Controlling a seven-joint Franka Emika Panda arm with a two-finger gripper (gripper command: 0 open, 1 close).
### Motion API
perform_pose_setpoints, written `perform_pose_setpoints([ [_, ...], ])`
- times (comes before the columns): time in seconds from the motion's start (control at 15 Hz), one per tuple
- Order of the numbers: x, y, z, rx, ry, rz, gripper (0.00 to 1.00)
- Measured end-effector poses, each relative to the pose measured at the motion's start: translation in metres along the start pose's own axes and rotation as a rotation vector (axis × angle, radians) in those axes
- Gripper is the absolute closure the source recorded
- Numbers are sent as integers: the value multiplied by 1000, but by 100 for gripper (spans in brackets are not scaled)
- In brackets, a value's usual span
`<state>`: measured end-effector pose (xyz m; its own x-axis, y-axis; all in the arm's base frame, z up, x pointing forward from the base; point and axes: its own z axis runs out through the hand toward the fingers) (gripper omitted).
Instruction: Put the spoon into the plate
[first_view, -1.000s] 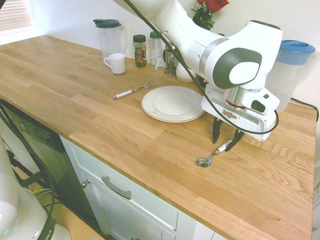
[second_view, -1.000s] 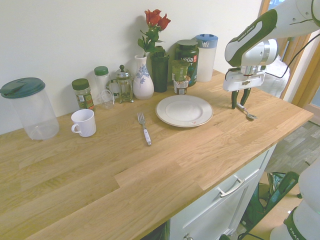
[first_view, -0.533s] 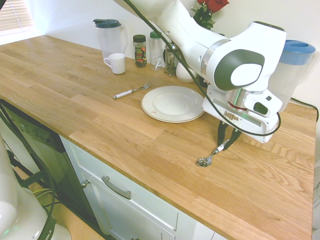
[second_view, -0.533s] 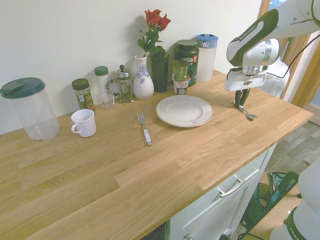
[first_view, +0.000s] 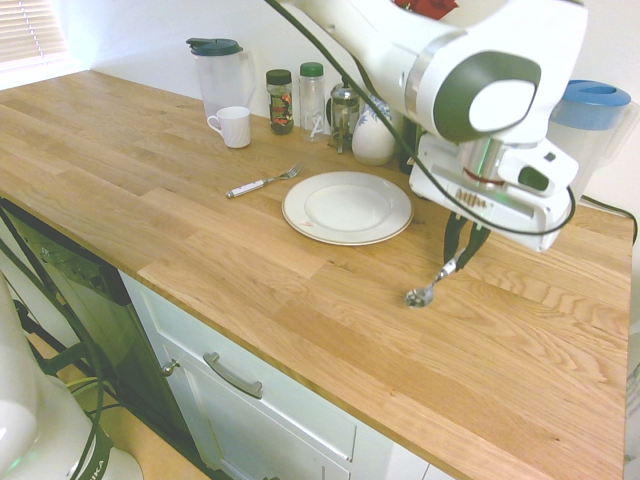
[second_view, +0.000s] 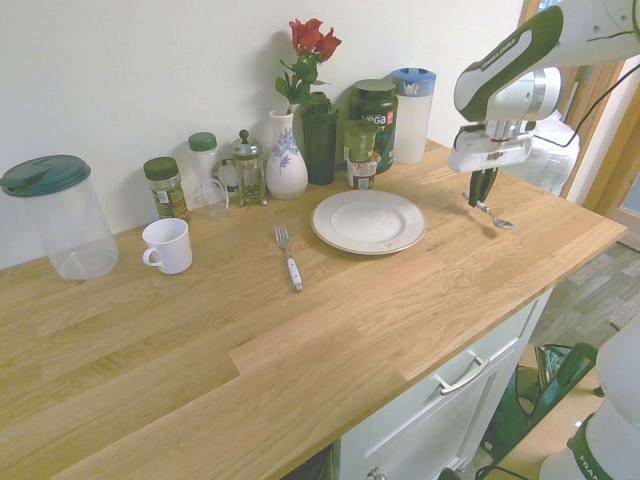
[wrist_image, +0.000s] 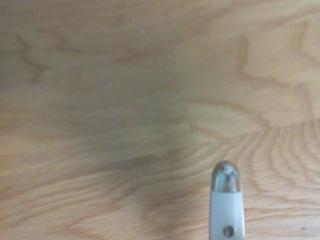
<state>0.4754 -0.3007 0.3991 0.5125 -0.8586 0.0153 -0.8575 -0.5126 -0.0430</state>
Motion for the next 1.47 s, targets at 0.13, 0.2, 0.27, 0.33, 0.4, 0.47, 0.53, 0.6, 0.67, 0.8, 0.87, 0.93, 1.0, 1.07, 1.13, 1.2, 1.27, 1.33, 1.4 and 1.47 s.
perform_pose_setpoints([
  [0.13, -21, -31, -38, 27, 6, -41, 100],
  [0.2, -36, -52, -47, 35, 7, -57, 100],
  [0.27, -53, -77, -49, 39, 5, -73, 100],
  [0.33, -74, -104, -47, 37, -1, -90, 100],
  [0.4, -94, -130, -42, 34, -5, -106, 100],
  [0.47, -111, -154, -36, 28, -9, -121, 100],
  [0.53, -124, -173, -28, 21, -9, -132, 100],
  [0.6, -131, -185, -19, 10, -8, -137, 100],
  [0.67, -135, -194, -8, 0, -7, -138, 100],
  [0.8, -139, -204, 13, -13, -11, -135, 100],
  [0.87, -140, -207, 22, -17, -13, -137, 100],
  [0.93, -140, -209, 28, -20, -14, -137, 100],
  [1.0, -139, -210, 33, -20, -13, -137, 100],
  [1.07, -139, -211, 36, -21, -13, -137, 100],
  [1.13, -138, -212, 39, -20, -13, -137, 100],
  [1.2, -138, -213, 41, -16, -12, -137, 0],
  [1.27, -138, -214, 42, -14, -12, -139, 0],
  [1.33, -138, -215, 43, -14, -14, -140, 0],
  [1.4, -139, -217, 44, -15, -14, -143, 0],
  [1.47, -140, -219, 46, -16, -14, -146, 0],
])
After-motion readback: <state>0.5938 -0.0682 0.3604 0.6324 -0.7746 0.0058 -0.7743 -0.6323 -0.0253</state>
